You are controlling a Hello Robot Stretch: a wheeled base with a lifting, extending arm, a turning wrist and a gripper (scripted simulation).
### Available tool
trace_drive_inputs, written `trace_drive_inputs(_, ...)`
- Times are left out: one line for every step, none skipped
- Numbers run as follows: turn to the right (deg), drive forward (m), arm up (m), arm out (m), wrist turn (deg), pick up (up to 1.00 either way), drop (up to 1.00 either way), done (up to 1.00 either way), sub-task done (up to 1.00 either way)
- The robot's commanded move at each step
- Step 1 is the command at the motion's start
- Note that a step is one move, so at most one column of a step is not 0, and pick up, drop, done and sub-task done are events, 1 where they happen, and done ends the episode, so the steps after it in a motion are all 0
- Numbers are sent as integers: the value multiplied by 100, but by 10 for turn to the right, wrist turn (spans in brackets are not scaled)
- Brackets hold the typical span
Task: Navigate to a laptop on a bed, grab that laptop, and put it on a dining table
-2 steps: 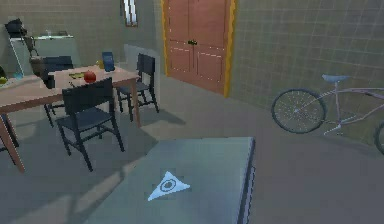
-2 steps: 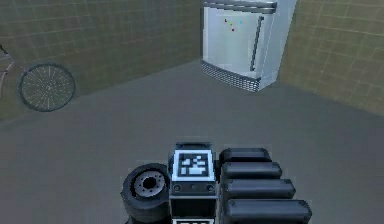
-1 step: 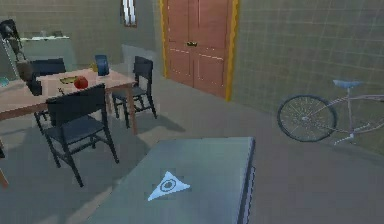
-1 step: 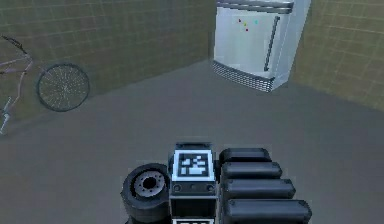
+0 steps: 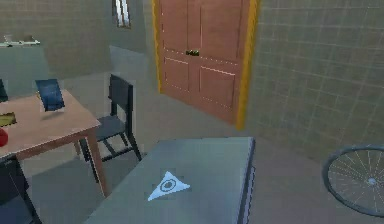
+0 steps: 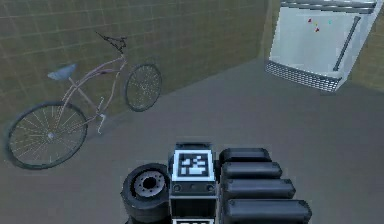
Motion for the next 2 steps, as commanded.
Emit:
trace_drive_inputs(30,0,0,0,0,0,0,0,0)
trace_drive_inputs(0,100,0,0,0,0,0,0,0)
